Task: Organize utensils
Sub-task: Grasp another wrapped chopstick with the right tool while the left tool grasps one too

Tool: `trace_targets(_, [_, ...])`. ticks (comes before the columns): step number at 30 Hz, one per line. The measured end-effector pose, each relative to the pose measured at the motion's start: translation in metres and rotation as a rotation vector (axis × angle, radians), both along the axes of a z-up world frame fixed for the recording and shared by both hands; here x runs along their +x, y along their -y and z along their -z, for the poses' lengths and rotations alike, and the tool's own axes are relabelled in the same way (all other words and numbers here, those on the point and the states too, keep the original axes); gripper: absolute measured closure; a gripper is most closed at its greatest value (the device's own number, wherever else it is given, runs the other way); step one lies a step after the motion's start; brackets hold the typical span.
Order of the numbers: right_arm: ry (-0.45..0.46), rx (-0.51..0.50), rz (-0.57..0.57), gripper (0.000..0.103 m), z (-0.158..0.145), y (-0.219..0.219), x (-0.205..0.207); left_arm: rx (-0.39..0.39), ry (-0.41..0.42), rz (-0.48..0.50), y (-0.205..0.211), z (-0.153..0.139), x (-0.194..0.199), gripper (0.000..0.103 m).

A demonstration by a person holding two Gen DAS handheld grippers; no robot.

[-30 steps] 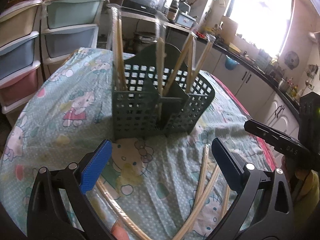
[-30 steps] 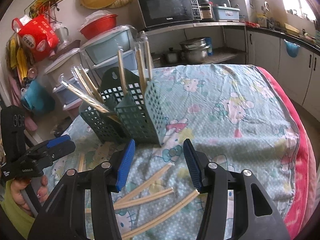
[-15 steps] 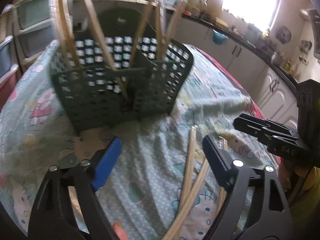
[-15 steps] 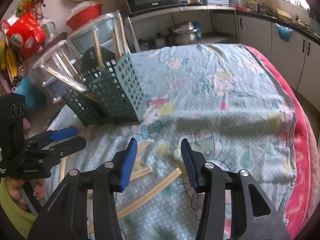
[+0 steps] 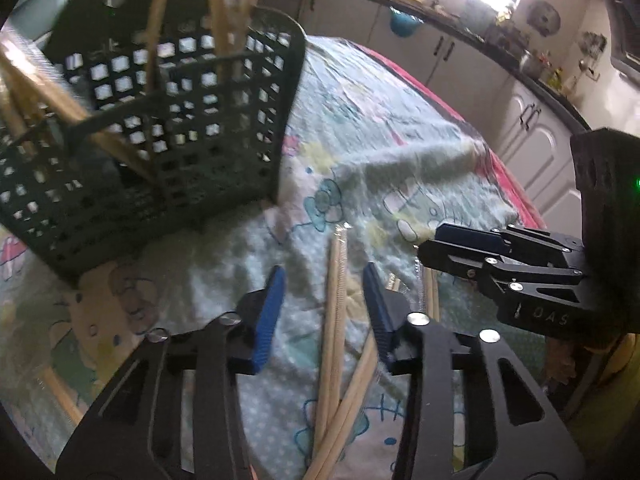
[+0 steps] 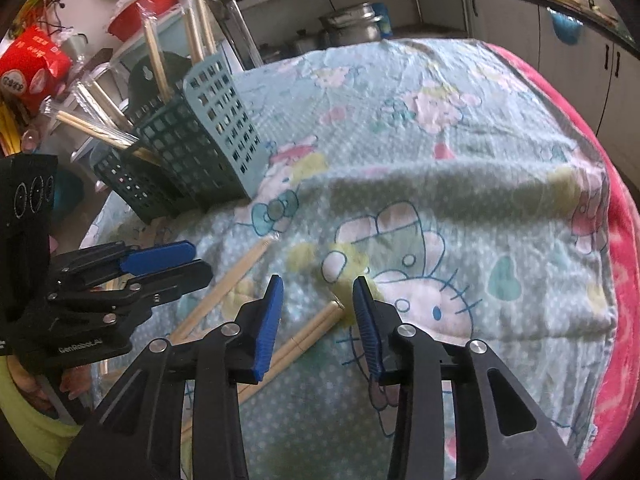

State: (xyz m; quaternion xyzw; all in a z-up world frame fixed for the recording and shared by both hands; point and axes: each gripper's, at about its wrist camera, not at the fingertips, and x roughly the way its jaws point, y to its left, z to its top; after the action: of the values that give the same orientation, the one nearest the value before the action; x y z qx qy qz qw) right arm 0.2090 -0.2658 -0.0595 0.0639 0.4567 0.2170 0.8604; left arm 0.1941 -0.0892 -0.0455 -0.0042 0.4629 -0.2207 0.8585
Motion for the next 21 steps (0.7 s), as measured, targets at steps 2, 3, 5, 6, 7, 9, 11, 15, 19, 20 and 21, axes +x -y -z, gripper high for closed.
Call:
trace_targets(2, [-0.026,0.005,0.001,0.07,0.005,0.0,0.003,0.005,-0.016,0.016,0.006,0.005,0.004,0.077])
trace_targets(3, [-0.033,0.005,0.002,0.072,0.007,0.001,0.003,0.005,-0.025,0.022,0.007,0.007,0.005,0.077])
trace_targets(5, [-0.051,0.01,0.003,0.075,0.011,0.001,0.005,0.006,-0.039,0.033,0.011,0.011,0.009,0.078])
trace_targets(6, [-0.054,0.011,0.005,0.078,0.012,0.001,0.006,0.01,-0.045,0.036,0.014,0.013,0.011,0.078])
trace_targets(7, [-0.055,0.009,0.005,0.081,0.012,0.001,0.006,0.012,-0.047,0.038,0.015,0.014,0.012,0.078])
trace_targets(9, [-0.056,0.005,0.006,0.085,0.012,0.001,0.006,0.021,-0.051,0.043,0.018,0.017,0.014,0.078])
trace_targets(11, [-0.054,0.006,0.002,0.087,0.013,0.001,0.007,0.026,-0.05,0.044,0.019,0.017,0.016,0.08])
trace_targets(15, [-0.043,0.024,-0.004,0.093,0.011,0.003,0.005,0.034,-0.054,0.027,0.018,0.021,0.024,0.091])
trace_targets(19, [-0.019,0.04,-0.011,0.094,0.005,0.002,0.004,0.008,-0.067,0.013,0.008,0.02,0.027,0.095])
trace_targets(20, [-0.012,0.044,-0.013,0.094,0.003,0.003,0.003,0.012,-0.061,0.01,0.007,0.019,0.026,0.095])
trace_targets(21, [-0.005,0.047,-0.015,0.094,0.002,0.002,0.003,0.019,-0.05,0.008,0.007,0.017,0.025,0.095])
